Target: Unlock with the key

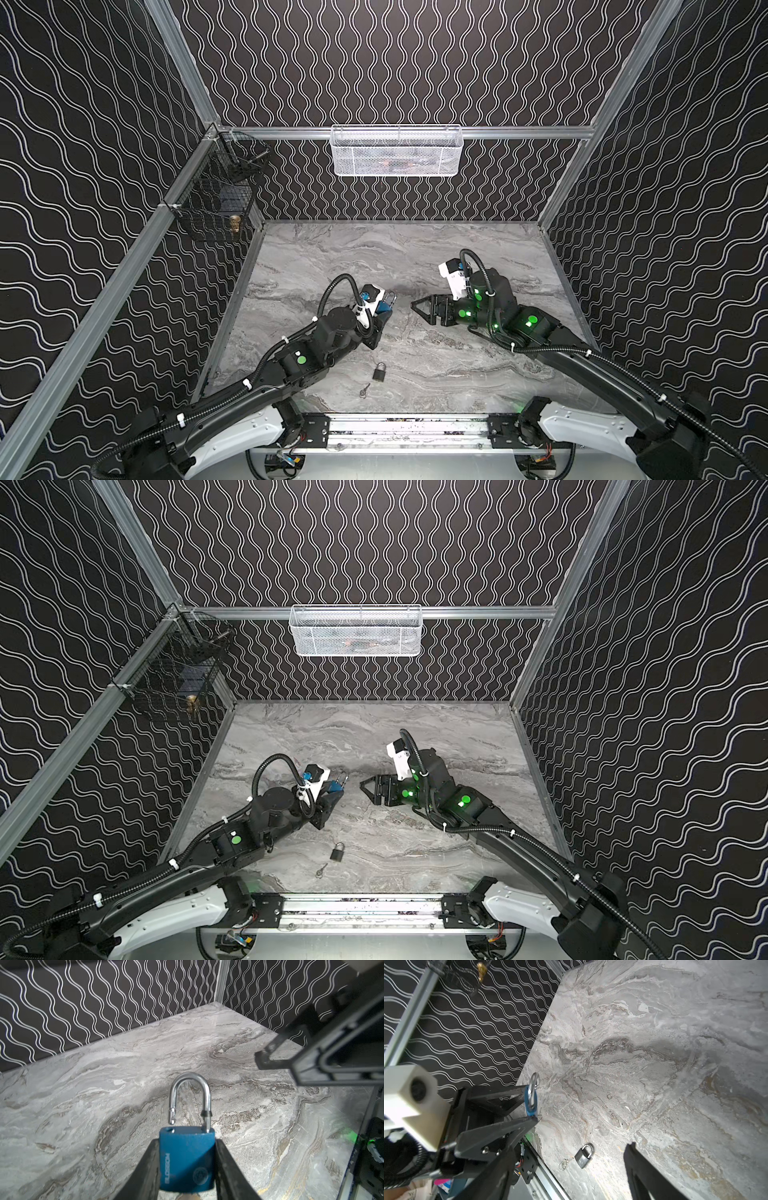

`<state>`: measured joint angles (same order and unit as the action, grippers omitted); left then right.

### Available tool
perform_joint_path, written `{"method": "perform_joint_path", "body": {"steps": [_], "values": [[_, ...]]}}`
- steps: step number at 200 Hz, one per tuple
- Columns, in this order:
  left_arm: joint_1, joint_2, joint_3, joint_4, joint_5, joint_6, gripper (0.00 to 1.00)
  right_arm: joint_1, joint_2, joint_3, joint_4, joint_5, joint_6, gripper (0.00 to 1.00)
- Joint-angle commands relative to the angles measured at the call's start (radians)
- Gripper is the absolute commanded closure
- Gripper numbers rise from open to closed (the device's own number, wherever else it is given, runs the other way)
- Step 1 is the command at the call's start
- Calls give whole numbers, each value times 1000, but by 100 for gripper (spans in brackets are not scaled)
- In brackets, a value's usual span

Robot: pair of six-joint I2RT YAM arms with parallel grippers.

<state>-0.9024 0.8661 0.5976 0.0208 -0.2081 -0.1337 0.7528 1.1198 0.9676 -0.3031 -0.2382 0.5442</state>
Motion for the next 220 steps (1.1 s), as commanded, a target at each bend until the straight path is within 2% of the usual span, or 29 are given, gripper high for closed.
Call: {"method": "perform_joint_path", "body": {"steps": [1,47,103,131,155,220], "values": [[1,-38,-33,103,25,91,100,0,39,76,-72,-4,-88,17],[2,-116,-85,134,11,143,100,6,129,186,-103,-38,-108,16],[2,-108,-94,147,18,143,100,42,279,365,-204,-23,-153,16],[1,-115,-105,164,-1,143,100,51,326,426,-261,46,-155,16],[2,-115,-108,180,-5,143,100,60,366,474,-298,41,-173,16],[2,-80,-105,219,-5,149,100,69,448,557,-386,115,-201,16]]}}
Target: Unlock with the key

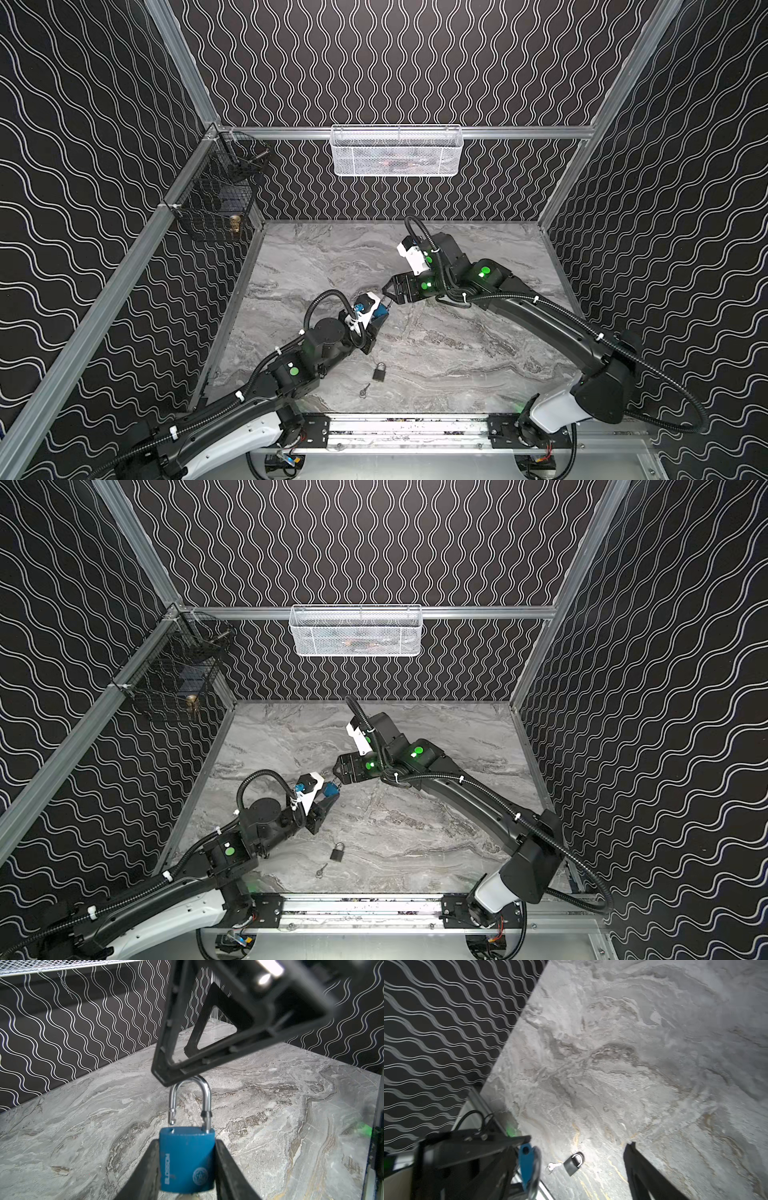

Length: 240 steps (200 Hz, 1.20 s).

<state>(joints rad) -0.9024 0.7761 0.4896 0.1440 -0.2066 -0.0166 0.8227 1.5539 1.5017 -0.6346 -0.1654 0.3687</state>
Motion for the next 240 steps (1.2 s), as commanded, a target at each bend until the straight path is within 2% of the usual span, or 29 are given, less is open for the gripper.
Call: {"method": "perform_joint_path", "body": {"steps": [1,87,132,191,240], "values": [[2,11,3,97,-6,32,100,0,14,24,-55,44,-25,16],[1,47,17,118,-10,38,100,-2,94,107,-162,140,-72,16],[2,35,-6,143,-19,40,100,-22,123,146,-205,106,-81,15],[2,42,-5,147,-40,39,100,-40,76,86,-162,15,-99,14],[1,55,5,147,-62,26,100,-55,48,46,-154,36,-78,14]]}}
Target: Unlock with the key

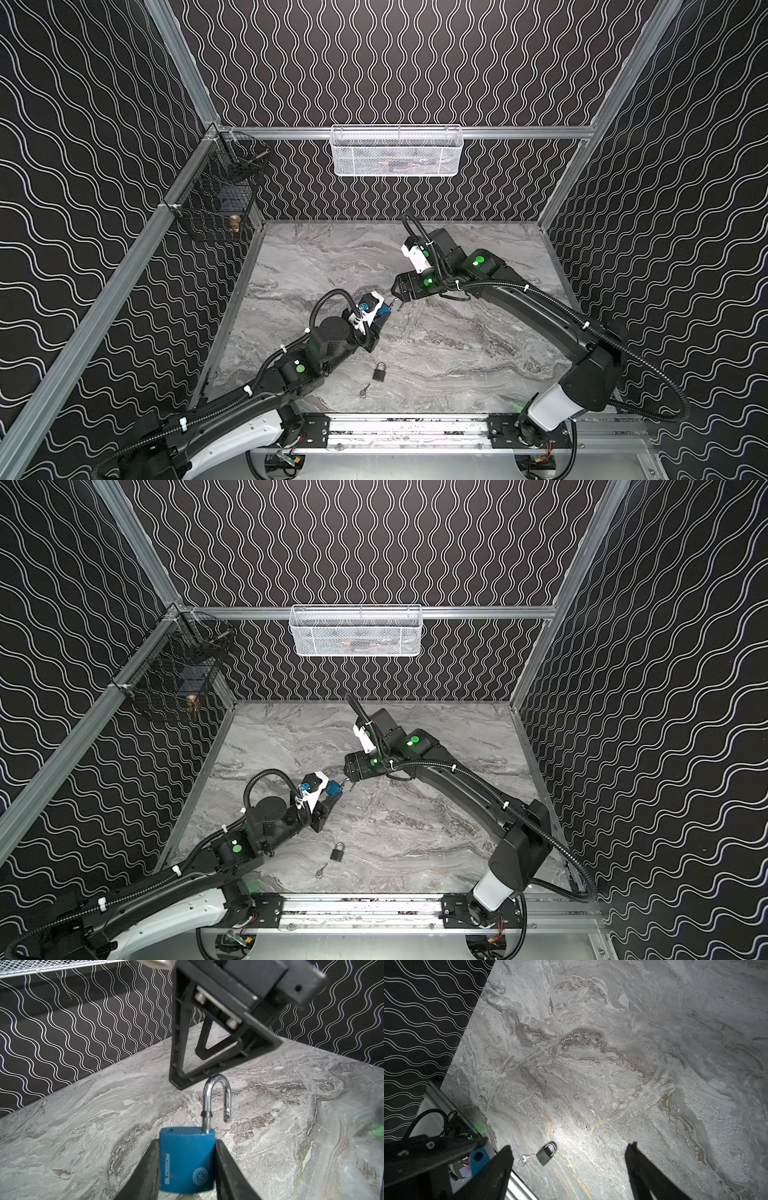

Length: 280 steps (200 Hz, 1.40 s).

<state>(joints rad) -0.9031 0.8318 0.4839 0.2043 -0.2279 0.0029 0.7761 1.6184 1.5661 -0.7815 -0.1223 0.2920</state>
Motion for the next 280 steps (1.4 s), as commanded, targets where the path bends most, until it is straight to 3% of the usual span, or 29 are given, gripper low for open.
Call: {"method": "perform_joint_path", "body": {"steps": [1,99,131,160,236,280], "values": [[2,0,10,87,-42,6,100,-9,-16,-21,-6,-7,-1,14],[3,7,22,75,-63,-17,100,-54,-123,-164,129,-121,21,14],[3,8,42,40,-86,-42,100,-88,-161,-211,143,-104,35,14],[3,14,77,-23,-98,-70,100,-95,-245,-316,260,-96,62,14],[4,104,265,-445,-222,-340,100,-97,-428,-523,388,-112,106,14],[24,201,300,-602,-206,-472,100,-85,-487,-670,481,-93,171,14]]}}
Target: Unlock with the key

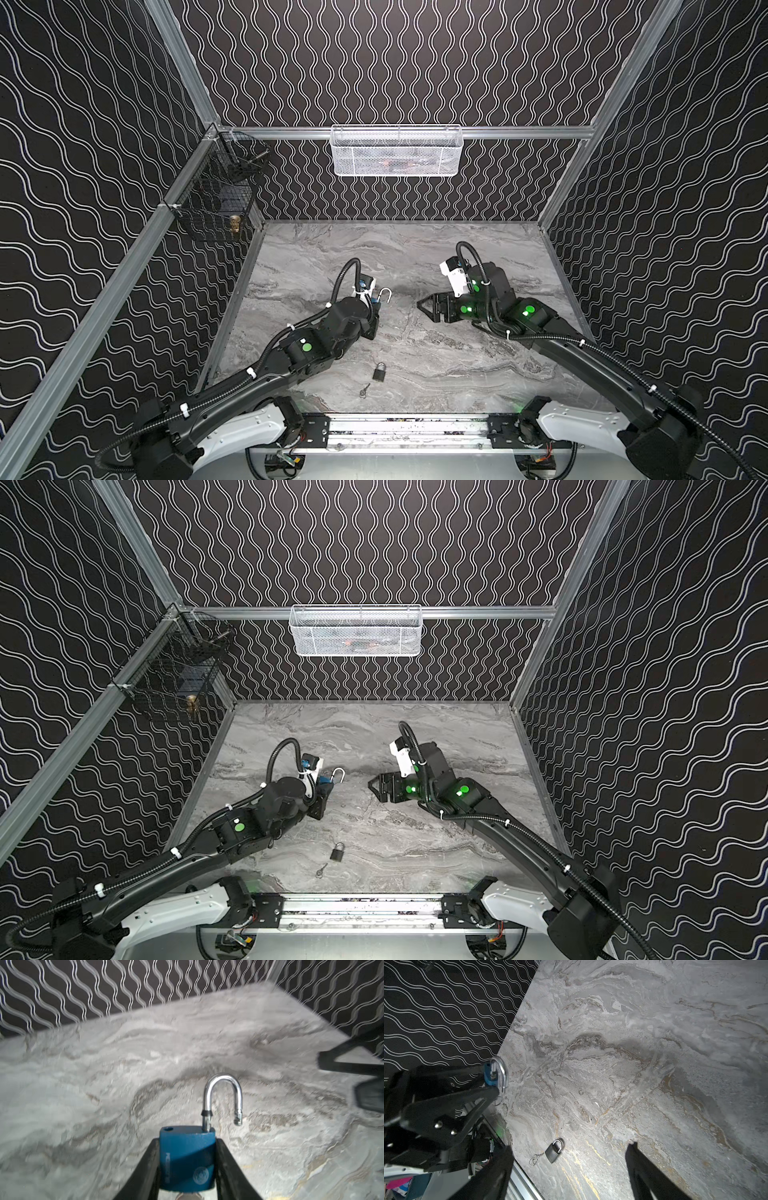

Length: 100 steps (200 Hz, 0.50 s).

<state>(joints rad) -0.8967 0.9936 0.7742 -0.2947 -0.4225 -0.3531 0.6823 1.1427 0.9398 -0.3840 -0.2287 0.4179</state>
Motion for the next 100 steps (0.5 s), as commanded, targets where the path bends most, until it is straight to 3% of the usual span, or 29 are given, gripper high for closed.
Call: {"method": "perform_joint_path", "body": {"steps": [1,74,100], "values": [[18,40,9,-104,-11,-119,100,10,-12,-45,84,14,47,14],[198,194,-56,-56,152,-221,100,85,39,-128,145,87,143,15],[226,247,-55,-57,151,-208,100,116,58,-144,164,111,181,15]]}}
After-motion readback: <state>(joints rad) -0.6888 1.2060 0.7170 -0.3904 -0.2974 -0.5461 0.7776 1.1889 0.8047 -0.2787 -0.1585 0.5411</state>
